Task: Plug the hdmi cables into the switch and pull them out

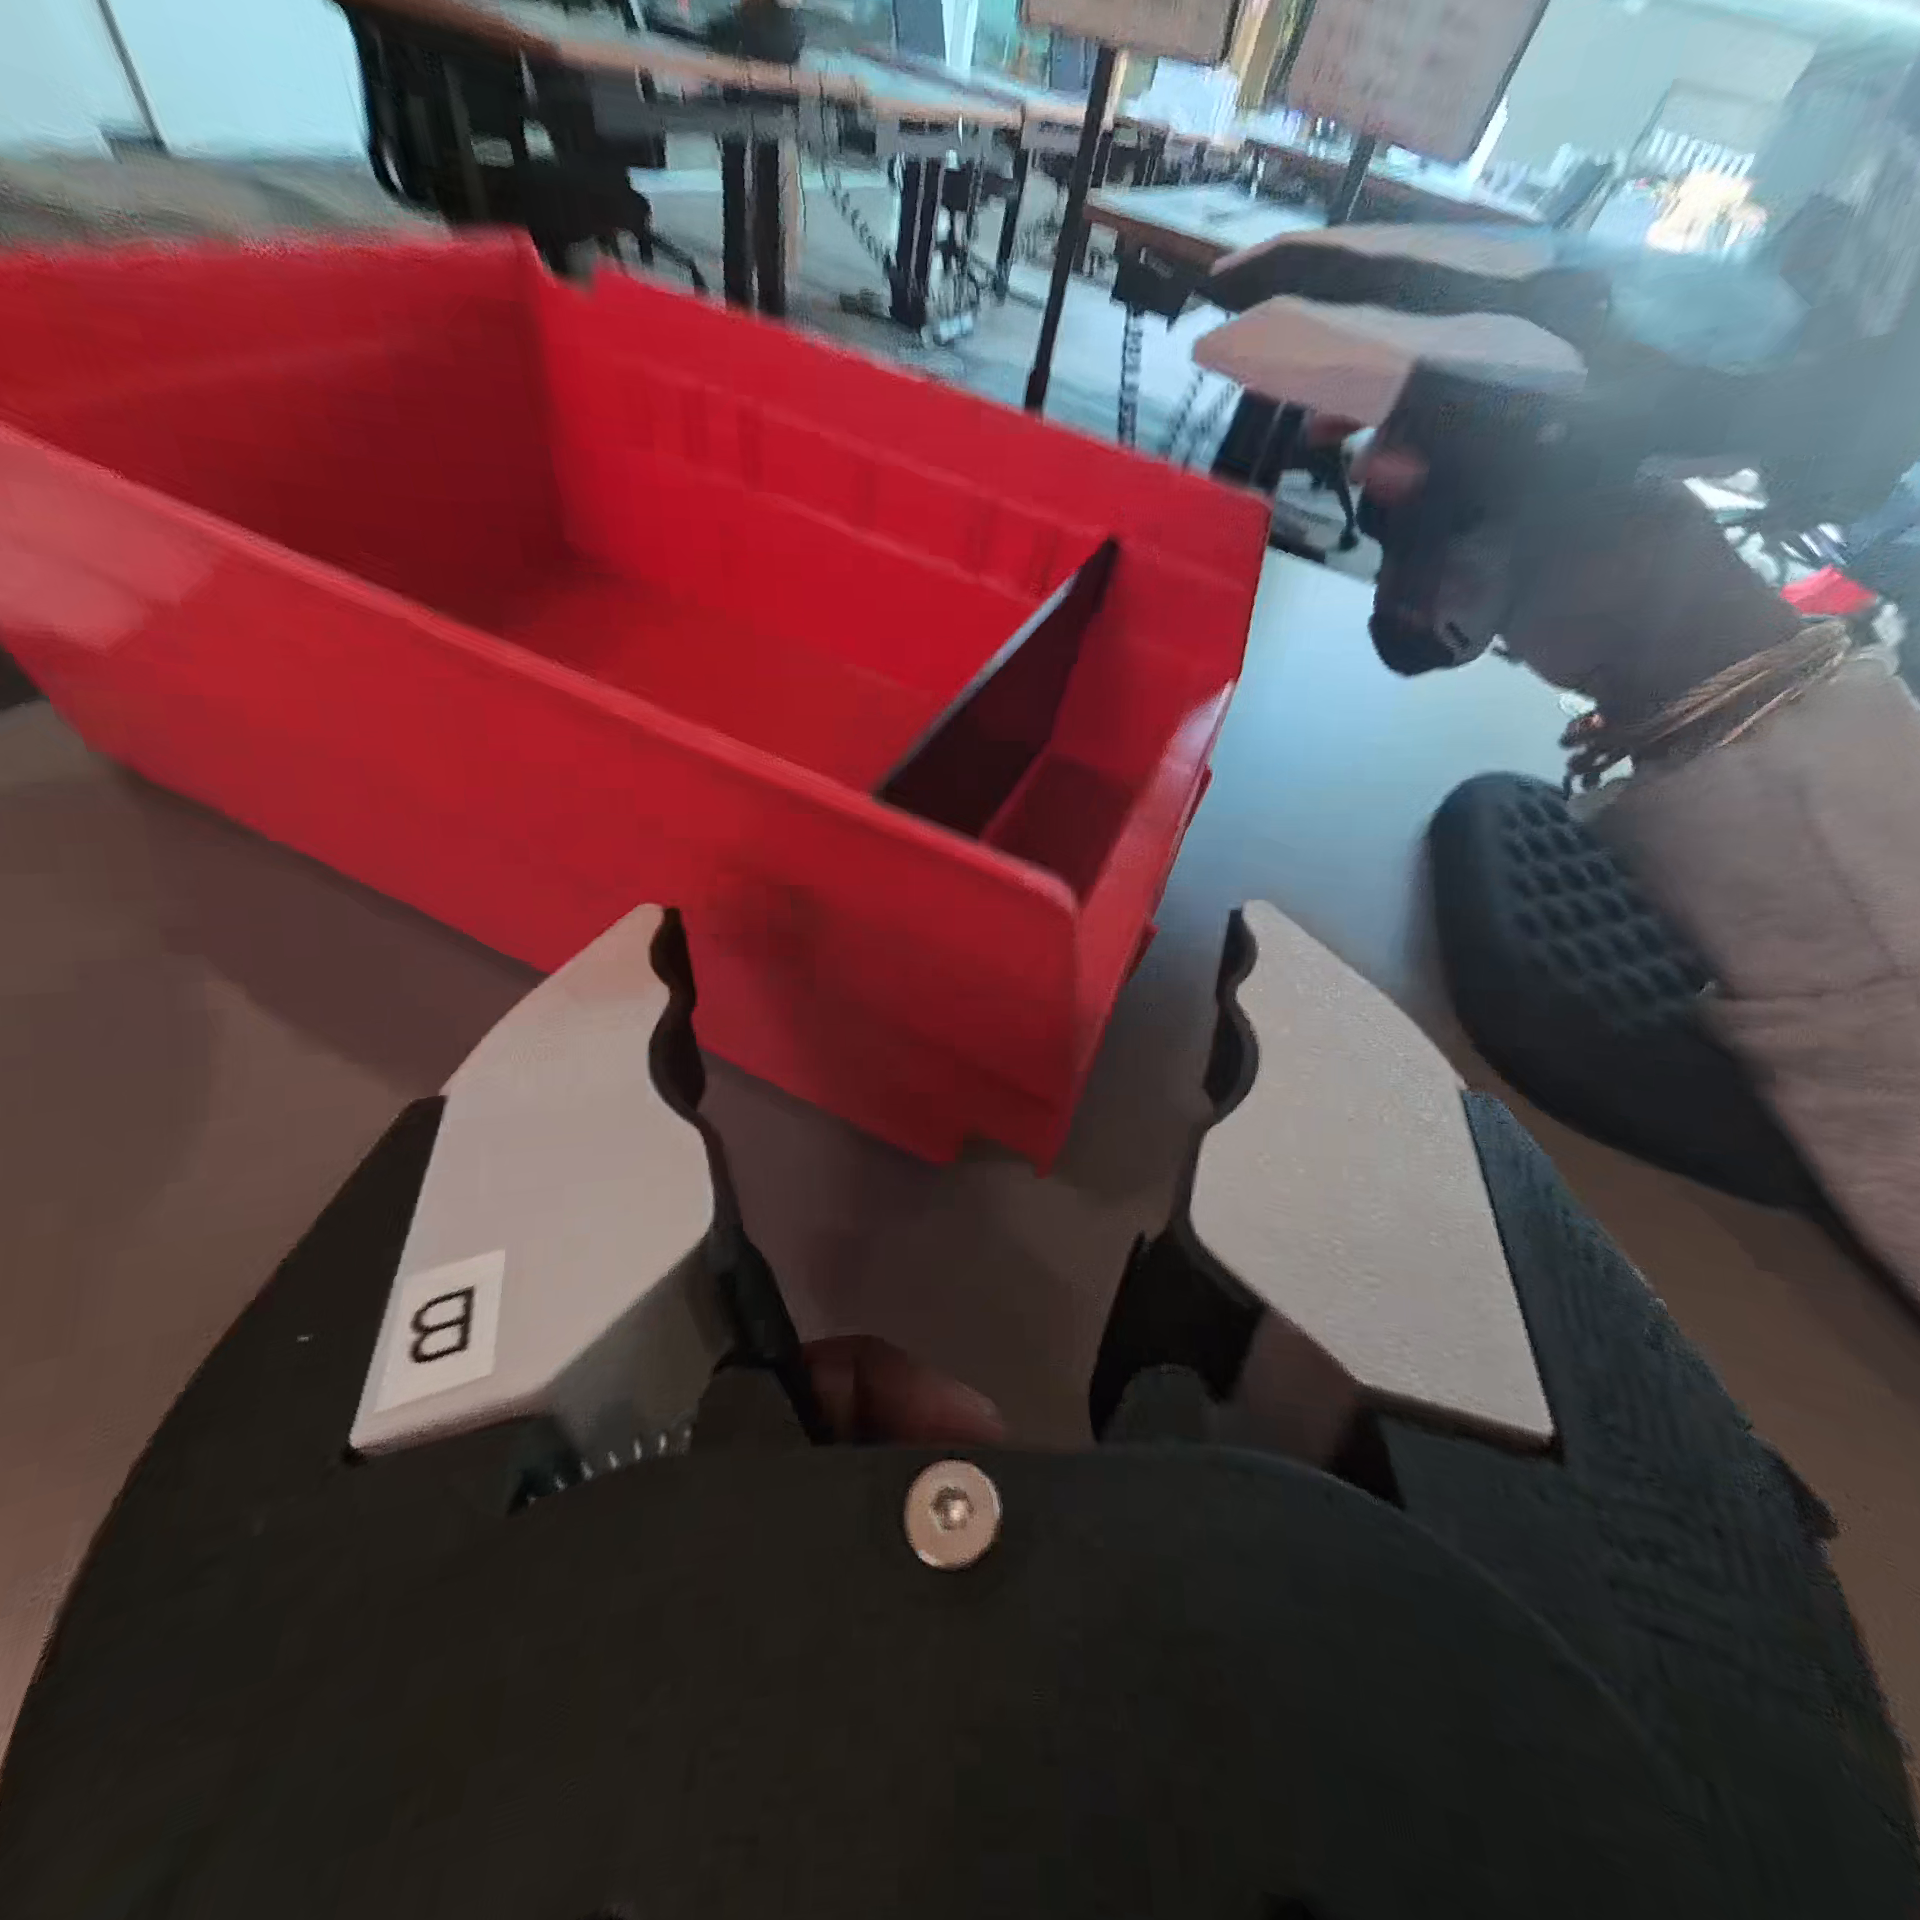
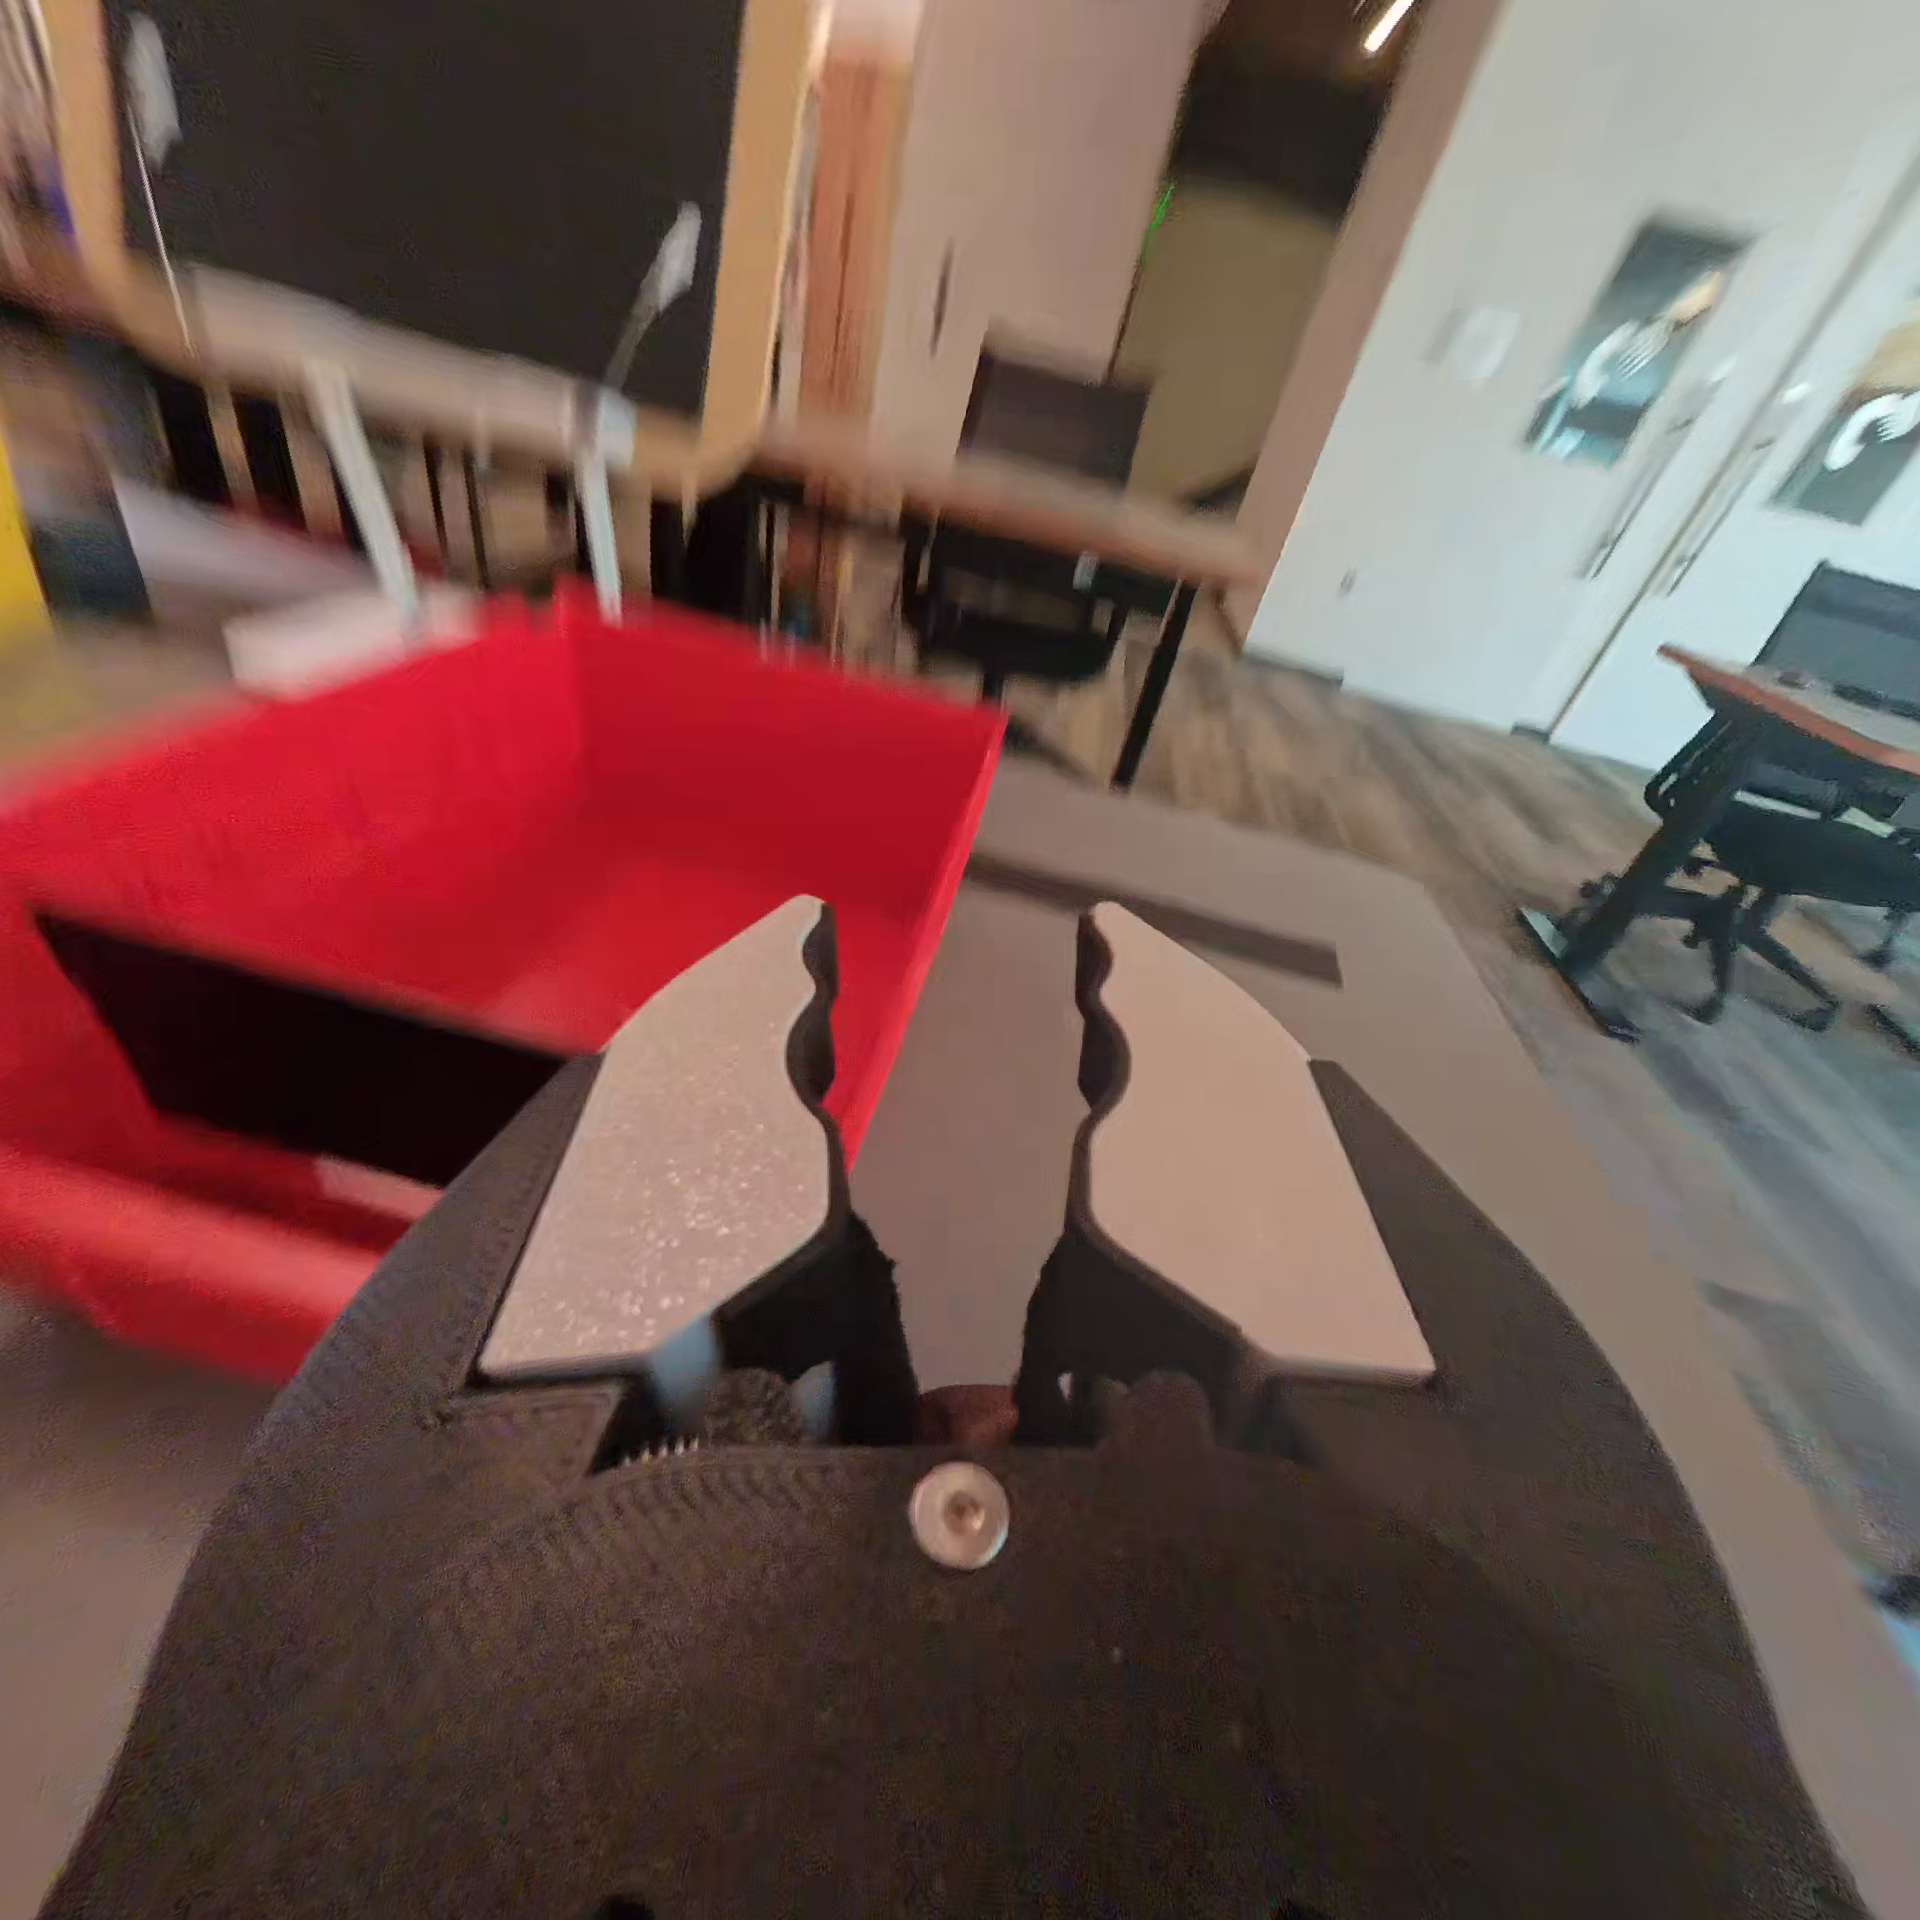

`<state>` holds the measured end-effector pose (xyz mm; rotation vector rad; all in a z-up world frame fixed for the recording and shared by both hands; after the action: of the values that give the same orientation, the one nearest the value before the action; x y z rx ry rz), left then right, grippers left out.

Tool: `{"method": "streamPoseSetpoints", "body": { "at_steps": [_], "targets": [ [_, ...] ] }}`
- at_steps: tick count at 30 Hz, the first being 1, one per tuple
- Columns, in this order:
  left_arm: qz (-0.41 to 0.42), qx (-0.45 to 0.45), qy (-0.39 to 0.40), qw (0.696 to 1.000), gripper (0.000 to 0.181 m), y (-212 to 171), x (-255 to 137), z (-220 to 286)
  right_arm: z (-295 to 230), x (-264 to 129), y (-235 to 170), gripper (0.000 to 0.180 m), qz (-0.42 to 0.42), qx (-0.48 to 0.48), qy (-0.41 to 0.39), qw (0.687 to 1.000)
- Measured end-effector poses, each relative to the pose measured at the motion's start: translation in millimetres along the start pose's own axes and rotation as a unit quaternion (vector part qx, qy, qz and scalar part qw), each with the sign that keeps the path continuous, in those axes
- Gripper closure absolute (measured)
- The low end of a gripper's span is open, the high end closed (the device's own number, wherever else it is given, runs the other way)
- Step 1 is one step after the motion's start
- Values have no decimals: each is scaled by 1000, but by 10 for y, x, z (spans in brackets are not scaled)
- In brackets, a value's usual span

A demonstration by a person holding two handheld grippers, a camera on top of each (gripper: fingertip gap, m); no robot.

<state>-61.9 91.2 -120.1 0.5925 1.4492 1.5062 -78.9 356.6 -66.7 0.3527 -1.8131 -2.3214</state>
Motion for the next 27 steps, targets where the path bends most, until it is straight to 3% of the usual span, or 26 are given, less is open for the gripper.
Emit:
{"method": "streamPoseSetpoints", "body": {
  "at_steps": [1, 4, 7, 11, 14, 19, 23, 27],
  "targets": [
    [22, 18, 11, 1000, 83, 69, -58, -10, 62, -63, 93, 132, 58, 50, -14, 997],
    [86, 105, 83, 987, 82, 290, -300, -74, 118, -225, 306, 127, 208, 117, -31, 971],
    [87, 193, 179, 961, 83, 401, -550, -220, -153, -252, 442, 124, 259, 27, 31, 965],
    [-3, 208, 239, 948, 83, 197, -892, -471, -809, -104, 272, 122, 97, -79, 278, 953],
    [-22, 217, 275, 937, 92, 77, -1274, -489, -1099, -52, 104, 124, -21, -108, 373, 921],
    [-156, 294, 375, 865, 104, -269, -1805, -726, -1267, 0, -66, 126, -107, -177, 382, 901],
    [-243, 238, 357, 870, 101, -511, -1879, -913, -1305, 60, -163, 126, -138, -215, 362, 896],
    [-281, 247, 362, 854, 102, -592, -1877, -949, -1325, 119, -274, 127, -166, -272, 337, 886]
  ]
}}
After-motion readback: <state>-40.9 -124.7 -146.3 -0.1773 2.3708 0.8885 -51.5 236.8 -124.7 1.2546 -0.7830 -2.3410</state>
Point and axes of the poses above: each gripper's, where its closed fingertips meet, x out along the fingers, y out of its top, z = x × y across the jaws, the point moved 7 cm from there along -x, back along the fingers, and after that the axes turned 1 degree about -y, right-handed, at the moved point
